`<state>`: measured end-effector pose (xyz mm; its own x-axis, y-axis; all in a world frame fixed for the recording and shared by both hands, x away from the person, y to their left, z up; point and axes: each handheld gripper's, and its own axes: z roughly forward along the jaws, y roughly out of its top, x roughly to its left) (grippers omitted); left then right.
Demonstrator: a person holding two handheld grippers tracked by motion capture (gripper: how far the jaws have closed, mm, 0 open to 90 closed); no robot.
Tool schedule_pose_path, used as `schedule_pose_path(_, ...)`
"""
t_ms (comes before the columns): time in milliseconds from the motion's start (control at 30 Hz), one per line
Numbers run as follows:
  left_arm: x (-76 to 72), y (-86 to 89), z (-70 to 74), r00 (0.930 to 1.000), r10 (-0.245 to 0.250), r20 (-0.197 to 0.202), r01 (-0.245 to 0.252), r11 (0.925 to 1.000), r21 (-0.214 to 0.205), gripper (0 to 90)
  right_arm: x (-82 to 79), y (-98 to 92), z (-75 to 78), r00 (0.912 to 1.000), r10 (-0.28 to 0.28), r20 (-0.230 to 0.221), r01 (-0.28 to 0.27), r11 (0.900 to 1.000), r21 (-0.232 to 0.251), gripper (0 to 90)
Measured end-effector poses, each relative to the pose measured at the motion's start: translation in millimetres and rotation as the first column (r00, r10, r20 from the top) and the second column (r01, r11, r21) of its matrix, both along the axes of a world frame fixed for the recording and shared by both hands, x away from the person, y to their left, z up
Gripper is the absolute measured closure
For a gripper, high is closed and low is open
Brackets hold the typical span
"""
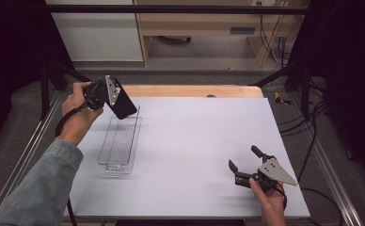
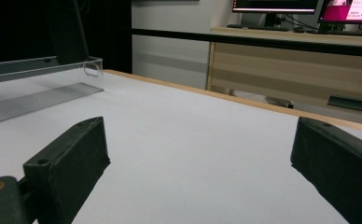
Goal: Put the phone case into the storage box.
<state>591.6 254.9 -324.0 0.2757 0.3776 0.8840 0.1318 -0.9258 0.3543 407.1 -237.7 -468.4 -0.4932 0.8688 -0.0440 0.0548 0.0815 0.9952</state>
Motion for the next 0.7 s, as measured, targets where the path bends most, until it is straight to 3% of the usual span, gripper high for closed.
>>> schedule_pose_path(400, 8.4, -9.3, -16.3, 0.9999, -0.013, -0.009, 0.014, 0.9981, 0.061, 89.0, 0.1, 0.0, -0.4, 1.0000, 0.001, -0.002, -0.001, 1.0000, -0.001, 4.5)
schedule_pose_path(700, 9.2, -9.3, -23.0, 0.9997, -0.015, -0.018, 0.016, 0.9969, 0.077, 89.0, 0.1, 0.1, -0.6, 1.0000, 0.001, -0.003, -0.001, 1.0000, 0.000, 4.4)
